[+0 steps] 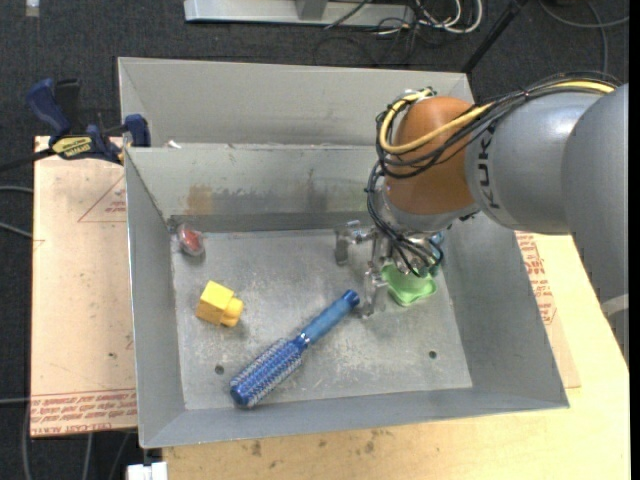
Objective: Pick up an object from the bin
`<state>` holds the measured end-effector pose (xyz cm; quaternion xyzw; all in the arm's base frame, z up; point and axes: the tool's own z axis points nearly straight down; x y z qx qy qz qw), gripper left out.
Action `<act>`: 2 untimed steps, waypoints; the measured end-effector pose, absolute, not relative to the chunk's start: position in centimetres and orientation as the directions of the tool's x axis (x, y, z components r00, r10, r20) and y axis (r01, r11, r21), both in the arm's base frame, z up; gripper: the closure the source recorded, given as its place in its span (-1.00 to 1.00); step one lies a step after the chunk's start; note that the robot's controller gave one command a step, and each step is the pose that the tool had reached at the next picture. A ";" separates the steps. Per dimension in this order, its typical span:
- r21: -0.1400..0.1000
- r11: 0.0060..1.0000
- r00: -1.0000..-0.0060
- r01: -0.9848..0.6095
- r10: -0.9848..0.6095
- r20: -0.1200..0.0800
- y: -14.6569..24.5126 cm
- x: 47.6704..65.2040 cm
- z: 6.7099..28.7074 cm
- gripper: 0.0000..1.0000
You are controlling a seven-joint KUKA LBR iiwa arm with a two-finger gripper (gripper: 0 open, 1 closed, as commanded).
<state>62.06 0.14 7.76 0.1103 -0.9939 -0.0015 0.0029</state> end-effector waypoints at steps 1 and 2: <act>0.001 0.267 -0.267 -0.964 -0.964 -0.002 2.7 59.8 7.1 -1.00; -0.001 0.269 -0.269 -0.963 -0.963 -0.003 2.6 59.8 7.2 1.00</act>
Offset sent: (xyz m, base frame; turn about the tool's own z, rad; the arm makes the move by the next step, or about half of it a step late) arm -0.0232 0.0244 -0.0064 -1.0828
